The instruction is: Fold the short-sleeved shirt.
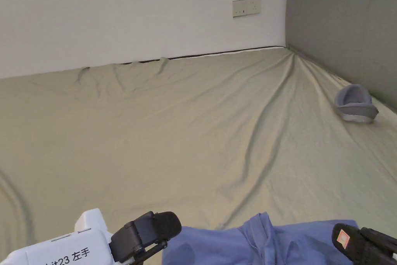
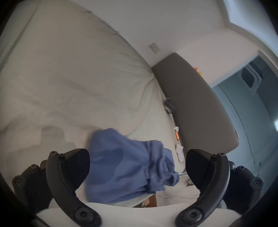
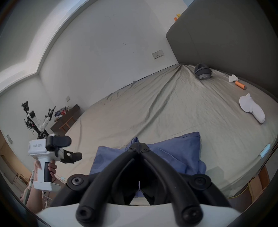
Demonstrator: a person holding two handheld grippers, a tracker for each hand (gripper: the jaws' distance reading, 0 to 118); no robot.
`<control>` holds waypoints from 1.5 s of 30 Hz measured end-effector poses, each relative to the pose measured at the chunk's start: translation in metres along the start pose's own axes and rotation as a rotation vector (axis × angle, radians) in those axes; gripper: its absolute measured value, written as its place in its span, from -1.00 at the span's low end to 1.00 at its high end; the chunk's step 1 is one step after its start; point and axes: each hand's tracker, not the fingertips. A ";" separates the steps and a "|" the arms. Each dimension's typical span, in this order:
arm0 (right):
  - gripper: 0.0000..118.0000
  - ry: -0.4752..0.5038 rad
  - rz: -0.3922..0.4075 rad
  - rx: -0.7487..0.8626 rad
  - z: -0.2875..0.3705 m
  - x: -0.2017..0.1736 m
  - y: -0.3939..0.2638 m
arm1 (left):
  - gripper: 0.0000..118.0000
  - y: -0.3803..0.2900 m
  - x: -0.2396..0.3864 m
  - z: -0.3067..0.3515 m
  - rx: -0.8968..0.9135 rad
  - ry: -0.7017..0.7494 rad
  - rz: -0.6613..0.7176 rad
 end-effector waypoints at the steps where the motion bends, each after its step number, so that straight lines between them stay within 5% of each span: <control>1: -1.00 0.010 -0.004 0.000 -0.001 0.000 -0.001 | 0.95 0.000 -0.010 -0.004 -0.005 0.007 0.030; 8: -1.00 0.031 0.008 -0.033 -0.007 -0.006 -0.004 | 0.90 -0.018 -0.051 -0.055 -0.197 0.041 0.108; 12: -1.00 0.027 0.004 -0.036 -0.009 -0.002 -0.003 | 0.90 -0.022 -0.048 -0.075 -0.193 -0.183 0.146; 18: -1.00 0.018 -0.011 -0.059 -0.016 0.005 -0.006 | 0.86 -0.024 -0.044 -0.095 -0.205 -0.204 0.194; 19: -1.00 0.015 -0.012 -0.066 -0.017 0.005 -0.006 | 0.44 -0.023 -0.043 -0.094 -0.194 -0.197 0.219; 20: -1.00 0.012 -0.012 -0.071 -0.018 0.005 -0.006 | -0.40 -0.021 -0.042 -0.092 -0.211 -0.140 0.242; 21: -1.00 0.009 -0.010 -0.076 -0.018 0.006 -0.006 | -0.86 -0.015 -0.044 -0.092 -0.252 -0.037 0.211; 22: -1.00 0.008 -0.008 -0.079 -0.019 0.006 -0.007 | -0.86 -0.015 -0.046 -0.093 -0.251 0.062 0.185; 26: -1.00 -0.001 -0.013 -0.081 -0.022 0.007 -0.005 | -0.86 -0.014 -0.044 -0.080 -0.199 -0.113 0.221; 29: -1.00 -0.011 0.003 -0.081 -0.025 0.003 -0.001 | -0.86 -0.002 -0.042 -0.058 -0.169 -0.100 0.174; 32: -1.00 -0.001 0.025 -0.071 -0.028 -0.003 0.003 | -0.86 0.019 -0.037 -0.012 -0.098 0.087 0.008; 40: -1.00 0.092 -0.009 -0.044 -0.048 -0.016 0.000 | -0.86 0.056 -0.028 0.067 -0.005 0.579 -0.162; 45: -1.00 0.127 -0.008 -0.060 -0.048 -0.025 -0.004 | -0.86 0.046 0.005 0.042 -0.023 0.476 -0.213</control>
